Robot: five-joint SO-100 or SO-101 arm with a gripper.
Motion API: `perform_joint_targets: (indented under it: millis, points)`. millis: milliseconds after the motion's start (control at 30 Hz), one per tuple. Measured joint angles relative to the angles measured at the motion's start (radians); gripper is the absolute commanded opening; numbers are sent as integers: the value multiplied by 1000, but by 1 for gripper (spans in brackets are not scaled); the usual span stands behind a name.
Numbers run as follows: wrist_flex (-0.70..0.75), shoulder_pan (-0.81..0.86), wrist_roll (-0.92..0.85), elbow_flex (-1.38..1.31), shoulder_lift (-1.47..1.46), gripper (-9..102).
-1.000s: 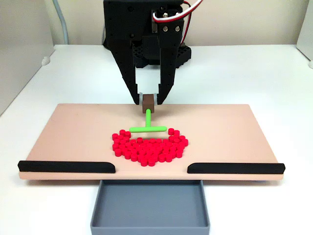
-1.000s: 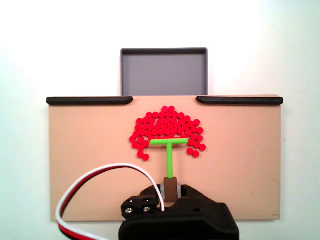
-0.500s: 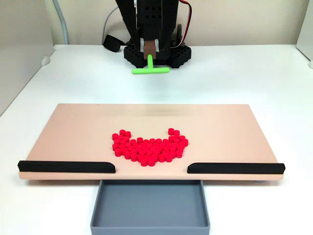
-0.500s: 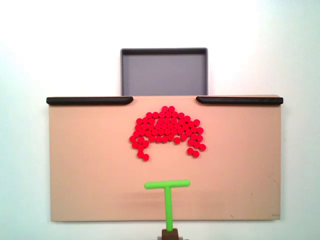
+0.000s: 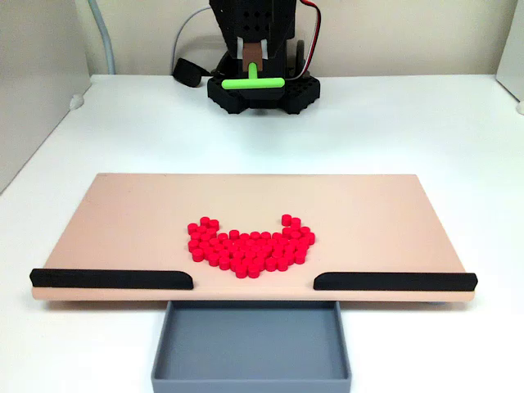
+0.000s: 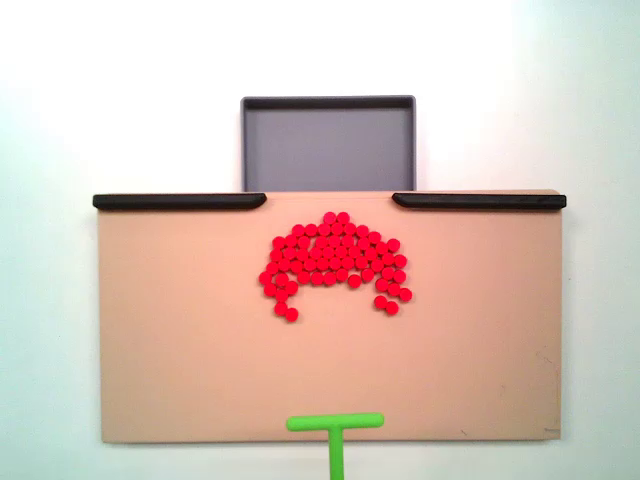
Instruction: Push granules from bottom to the grey container
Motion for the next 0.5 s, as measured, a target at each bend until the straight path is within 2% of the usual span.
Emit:
perform_joint_targets:
  millis: [500]
  points:
    - [-6,0,3,0,0,0]
